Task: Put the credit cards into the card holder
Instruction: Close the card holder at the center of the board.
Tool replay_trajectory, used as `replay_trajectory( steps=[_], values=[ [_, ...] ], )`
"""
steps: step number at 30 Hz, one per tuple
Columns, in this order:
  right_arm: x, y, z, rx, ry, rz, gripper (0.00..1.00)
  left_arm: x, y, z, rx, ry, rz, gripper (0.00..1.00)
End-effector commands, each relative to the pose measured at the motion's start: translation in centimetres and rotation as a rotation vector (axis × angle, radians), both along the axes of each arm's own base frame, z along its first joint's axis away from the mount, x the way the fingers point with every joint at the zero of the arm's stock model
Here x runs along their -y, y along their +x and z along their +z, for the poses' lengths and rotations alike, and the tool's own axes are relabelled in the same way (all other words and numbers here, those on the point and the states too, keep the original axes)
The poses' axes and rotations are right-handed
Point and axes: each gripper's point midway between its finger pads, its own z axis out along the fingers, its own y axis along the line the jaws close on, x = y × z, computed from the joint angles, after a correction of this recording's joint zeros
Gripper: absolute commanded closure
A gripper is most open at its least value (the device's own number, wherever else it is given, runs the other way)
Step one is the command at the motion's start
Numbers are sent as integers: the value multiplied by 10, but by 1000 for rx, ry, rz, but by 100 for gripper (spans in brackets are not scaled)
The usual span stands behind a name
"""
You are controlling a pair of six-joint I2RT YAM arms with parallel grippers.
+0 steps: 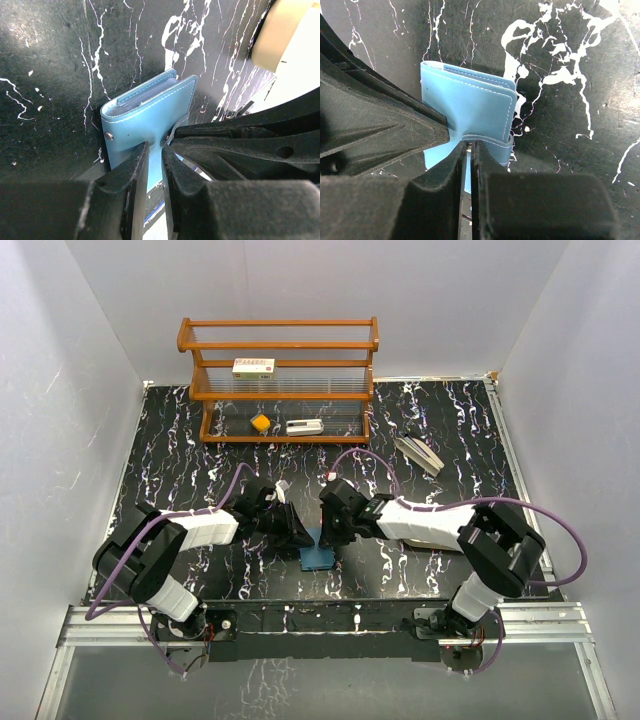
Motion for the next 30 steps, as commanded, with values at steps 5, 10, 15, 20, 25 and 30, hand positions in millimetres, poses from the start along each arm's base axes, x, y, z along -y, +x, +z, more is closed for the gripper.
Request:
replay_trajectory(
  steps=[5, 10, 15, 20, 25, 30],
  values=[
    [38, -33, -75, -100, -307, 41, 98, -15, -26, -31, -96, 105, -12, 83],
    [49, -36, -81, -123, -389, 58, 100, -13, -23, -28, -93, 99, -8, 83],
    [49, -29, -73, -83, -397, 56, 100, -12, -16, -19, -61, 102, 0, 83],
    [33, -15, -49, -8, -316, 37, 96, -20, -5, -4, 16, 144, 28, 73],
    [14, -2, -22, 64, -213, 26, 94, -35, 11, 18, 110, 198, 91, 61],
    [4, 10, 24, 156, -118, 6, 85, -51, 23, 49, 220, 253, 128, 56]
  ],
)
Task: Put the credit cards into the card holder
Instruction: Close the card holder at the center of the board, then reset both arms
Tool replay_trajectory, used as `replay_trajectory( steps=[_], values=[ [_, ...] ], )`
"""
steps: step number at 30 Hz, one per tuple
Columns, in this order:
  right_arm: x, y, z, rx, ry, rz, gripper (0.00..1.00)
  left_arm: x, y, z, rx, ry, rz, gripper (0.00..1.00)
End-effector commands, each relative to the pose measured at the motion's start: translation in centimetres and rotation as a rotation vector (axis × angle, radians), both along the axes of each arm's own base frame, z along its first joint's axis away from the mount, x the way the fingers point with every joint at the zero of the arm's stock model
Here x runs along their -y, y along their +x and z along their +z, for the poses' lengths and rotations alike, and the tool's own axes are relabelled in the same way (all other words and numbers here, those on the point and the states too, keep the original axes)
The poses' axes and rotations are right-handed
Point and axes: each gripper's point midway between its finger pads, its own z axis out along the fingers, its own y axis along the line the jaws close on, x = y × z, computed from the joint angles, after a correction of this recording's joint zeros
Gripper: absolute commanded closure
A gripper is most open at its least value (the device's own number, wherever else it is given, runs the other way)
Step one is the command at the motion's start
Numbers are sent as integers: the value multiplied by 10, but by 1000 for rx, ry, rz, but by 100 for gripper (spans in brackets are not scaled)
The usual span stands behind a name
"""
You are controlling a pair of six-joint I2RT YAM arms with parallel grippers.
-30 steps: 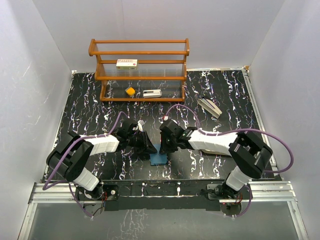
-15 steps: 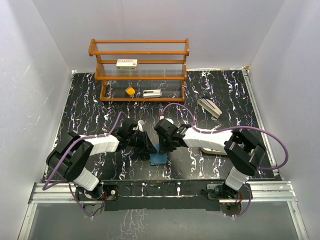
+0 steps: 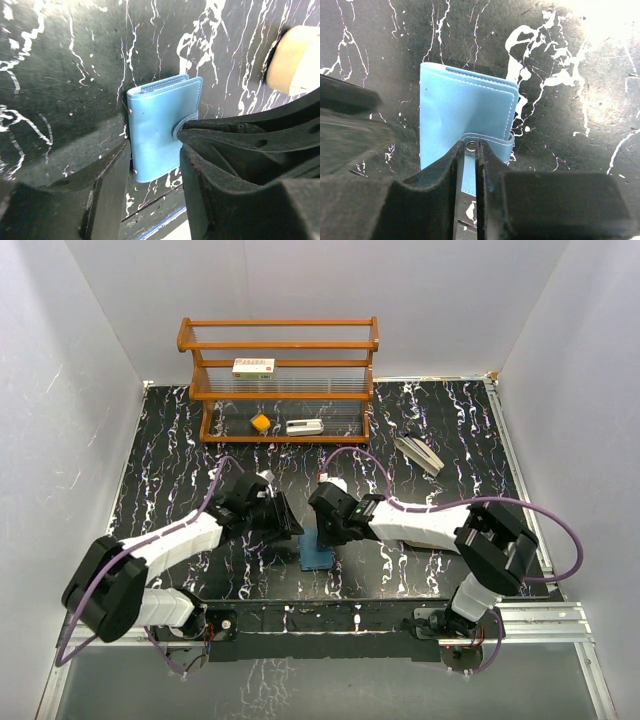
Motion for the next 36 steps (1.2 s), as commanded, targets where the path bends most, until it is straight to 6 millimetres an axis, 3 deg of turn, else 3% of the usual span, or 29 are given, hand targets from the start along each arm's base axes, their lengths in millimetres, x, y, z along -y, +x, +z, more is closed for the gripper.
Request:
replay_trajectory(
  steps=[1, 8, 9, 13, 18, 26, 31, 36],
  values=[
    [9, 9, 25, 99, 15, -25, 82, -22, 16, 34, 113, 103, 44, 55],
    [31, 16, 109, 282, 154, -106, 59, -38, 19, 93, 235, 128, 61, 46],
    [36, 16, 122, 309, 169, -118, 56, -40, 19, 105, 261, 123, 61, 41],
    [57, 14, 173, 401, 231, -159, 34, -48, 19, 156, 372, 109, 62, 3],
    [87, 7, 225, 486, 281, -213, 2, -61, 15, 212, 499, 96, 66, 1],
    [110, -5, 288, 565, 410, -248, 2, -77, -3, 262, 654, 30, 79, 1],
    [115, -9, 296, 576, 452, -256, 2, -82, -16, 276, 727, -45, 96, 1],
    [116, -11, 295, 574, 482, -272, 2, -85, -19, 265, 711, -54, 120, 1]
  ],
)
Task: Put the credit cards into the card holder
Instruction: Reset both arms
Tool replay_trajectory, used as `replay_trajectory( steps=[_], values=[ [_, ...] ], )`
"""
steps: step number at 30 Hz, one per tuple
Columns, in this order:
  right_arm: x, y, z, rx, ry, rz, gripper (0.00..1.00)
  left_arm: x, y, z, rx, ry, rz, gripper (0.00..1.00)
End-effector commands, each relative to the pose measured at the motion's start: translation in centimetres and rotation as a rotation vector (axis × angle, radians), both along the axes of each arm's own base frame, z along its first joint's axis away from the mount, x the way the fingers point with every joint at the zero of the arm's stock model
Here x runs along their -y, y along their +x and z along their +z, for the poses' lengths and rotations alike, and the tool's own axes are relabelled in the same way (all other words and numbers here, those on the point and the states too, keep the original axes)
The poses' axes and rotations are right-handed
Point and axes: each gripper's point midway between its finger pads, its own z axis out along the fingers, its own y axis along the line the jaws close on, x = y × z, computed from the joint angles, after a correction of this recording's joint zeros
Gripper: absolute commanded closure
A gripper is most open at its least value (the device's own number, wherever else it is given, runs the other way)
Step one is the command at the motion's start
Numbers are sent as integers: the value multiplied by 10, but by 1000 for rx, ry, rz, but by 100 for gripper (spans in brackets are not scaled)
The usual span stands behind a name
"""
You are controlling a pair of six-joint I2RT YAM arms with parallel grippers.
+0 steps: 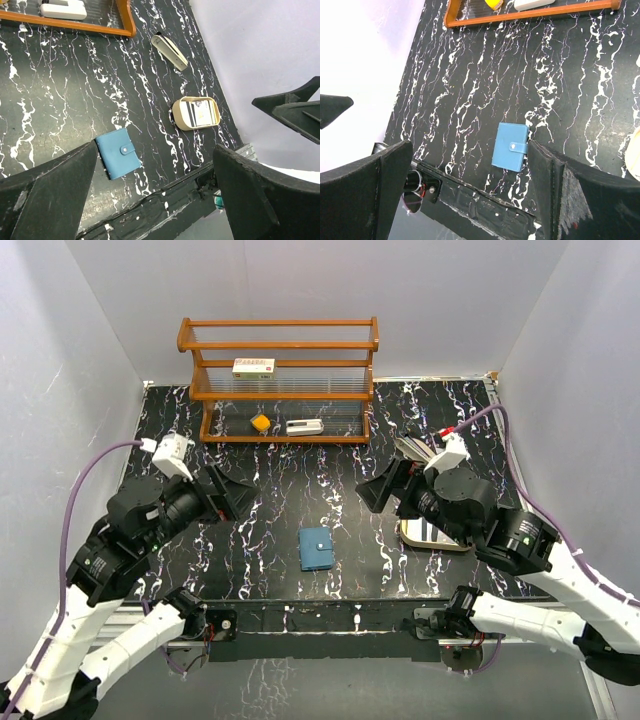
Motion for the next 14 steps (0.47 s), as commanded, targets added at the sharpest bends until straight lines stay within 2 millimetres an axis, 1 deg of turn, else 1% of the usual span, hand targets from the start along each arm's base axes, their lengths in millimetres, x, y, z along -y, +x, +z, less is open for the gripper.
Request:
replay_trajectory(
  steps=[1, 4, 8, 11, 14],
  values=[
    [4, 2, 12, 33, 61, -28, 2, 0, 4, -15, -22, 3, 18, 1],
    [4, 2, 6, 26, 64, -34, 2, 2, 6, -25, -40, 8, 20, 1],
    [4, 1, 2, 21, 64, -34, 2, 3, 8, -35, -63, 15, 27, 1],
    [5, 1, 1, 22, 65, -37, 2, 5, 8, -40, -73, 18, 15, 2],
    [4, 1, -1, 15, 64, -34, 2, 4, 10, -40, -68, 14, 25, 1]
  ],
)
